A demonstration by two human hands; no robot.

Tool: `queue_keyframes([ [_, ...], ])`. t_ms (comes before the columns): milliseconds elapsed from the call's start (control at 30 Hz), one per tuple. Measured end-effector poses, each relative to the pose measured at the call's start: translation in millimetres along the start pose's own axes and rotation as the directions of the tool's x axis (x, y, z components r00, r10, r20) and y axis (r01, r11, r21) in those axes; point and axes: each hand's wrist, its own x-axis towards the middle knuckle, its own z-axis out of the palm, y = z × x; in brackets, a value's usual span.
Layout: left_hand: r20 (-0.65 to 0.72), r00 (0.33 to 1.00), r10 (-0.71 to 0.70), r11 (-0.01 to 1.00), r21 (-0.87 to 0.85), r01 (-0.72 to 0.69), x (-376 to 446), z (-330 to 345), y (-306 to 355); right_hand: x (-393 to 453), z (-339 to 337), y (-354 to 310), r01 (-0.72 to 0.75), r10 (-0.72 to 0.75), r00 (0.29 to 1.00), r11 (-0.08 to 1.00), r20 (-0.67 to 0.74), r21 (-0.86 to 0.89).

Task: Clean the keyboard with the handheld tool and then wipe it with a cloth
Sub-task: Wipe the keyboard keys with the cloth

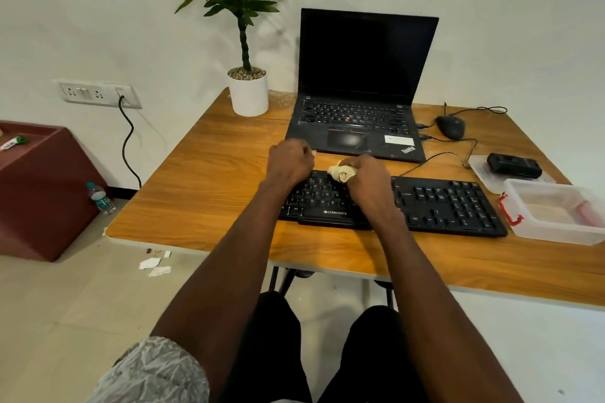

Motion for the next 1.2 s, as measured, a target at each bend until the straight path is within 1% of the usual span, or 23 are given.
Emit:
queue_keyframes([
  [33, 0.076, 0.996, 0.039, 0.999, -0.023, -0.037, 0.9, 4.4, 8.3, 0.5, -3.1, 8.1, -0.027, 0.026, 0.999, 1.000, -0.045, -0.017],
  [100, 0.194, 0.980, 0.044, 0.997, 0.049, -0.055, 2.7, 12.5, 16.1, 1.7, -15.2, 31.1, -0.133, 0.122, 0.981, 0.989, -0.154, -0.067],
  [167, 0.215, 0.977, 0.008, 0.992, 0.119, -0.034, 4.2, 20.2, 16.5, 4.2, -30.2, 54.2, -0.207, 0.188, 0.961, 0.975, -0.204, -0.077],
  [200, 0.202, 0.979, 0.008, 0.992, 0.118, -0.033, 4.0, 23.3, 18.7, 5.5, -35.3, 62.1, -0.208, 0.192, 0.962, 0.976, -0.194, -0.065],
  [233, 0.192, 0.981, 0.033, 0.994, 0.100, -0.054, 3.5, 24.9, 23.5, 6.4, -38.1, 65.3, -0.195, 0.183, 0.968, 0.979, -0.169, -0.056],
  [300, 0.229, 0.965, 0.126, 0.988, 0.059, -0.143, 0.5, 28.5, 40.8, 5.3, -41.0, 63.1, -0.151, 0.145, 0.983, 0.987, -0.112, -0.046],
  [367, 0.276, 0.946, 0.172, 0.973, 0.100, -0.207, -3.9, 33.4, 56.2, -1.6, -44.2, 55.5, -0.090, 0.088, 0.994, 0.996, -0.057, -0.027],
  [467, 0.282, 0.951, 0.129, 0.969, 0.169, -0.181, -3.6, 41.8, 61.4, -19.4, -54.1, 47.2, -0.027, 0.027, 0.999, 1.000, -0.017, -0.001],
  [600, 0.283, 0.956, 0.081, 0.968, 0.206, -0.142, -3.3, 41.4, 64.0, -46.9, -63.9, 45.0, -0.039, 0.041, 0.998, 0.998, 0.049, -0.051],
  [733, 0.284, 0.958, 0.040, 0.967, 0.231, -0.109, -3.9, 40.4, 67.5, -70.7, -77.6, 44.0, -0.071, 0.096, 0.976, 0.989, 0.194, -0.132],
  [800, 0.281, 0.960, 0.018, 0.967, 0.241, -0.089, -6.4, 38.5, 71.1, -75.3, -88.8, 43.7, -0.087, 0.120, 0.951, 0.988, 0.284, -0.126],
  [867, 0.265, 0.964, 0.001, 0.963, 0.258, -0.072, -9.9, 36.3, 77.2, -74.7, -98.4, 46.1, -0.125, 0.133, 0.947, 0.991, 0.293, -0.047],
  [967, 0.163, 0.986, 0.019, 0.969, 0.239, -0.058, -18.0, 35.2, 90.5, -71.2, -106.6, 54.0, -0.239, 0.203, 0.955, 0.959, 0.216, 0.154],
  [1033, 0.079, 0.993, 0.085, 0.982, 0.162, -0.097, -23.5, 39.6, 104.9, -72.2, -111.6, 59.4, -0.284, 0.239, 0.948, 0.932, 0.209, 0.225],
  [1100, 0.023, 0.988, 0.153, 0.986, 0.063, -0.154, -28.3, 44.8, 122.1, -74.9, -118.4, 65.7, -0.319, 0.266, 0.942, 0.898, 0.202, 0.304],
  [1133, 0.015, 0.985, 0.173, 0.985, 0.020, -0.174, -29.8, 47.5, 131.1, -76.1, -123.9, 68.2, -0.338, 0.286, 0.939, 0.869, 0.190, 0.362],
  [1200, 0.025, 0.978, 0.206, 0.979, -0.018, -0.205, -33.2, 52.8, 151.3, -71.6, -139.9, 79.1, -0.340, 0.323, 0.939, 0.820, 0.119, 0.460],
])
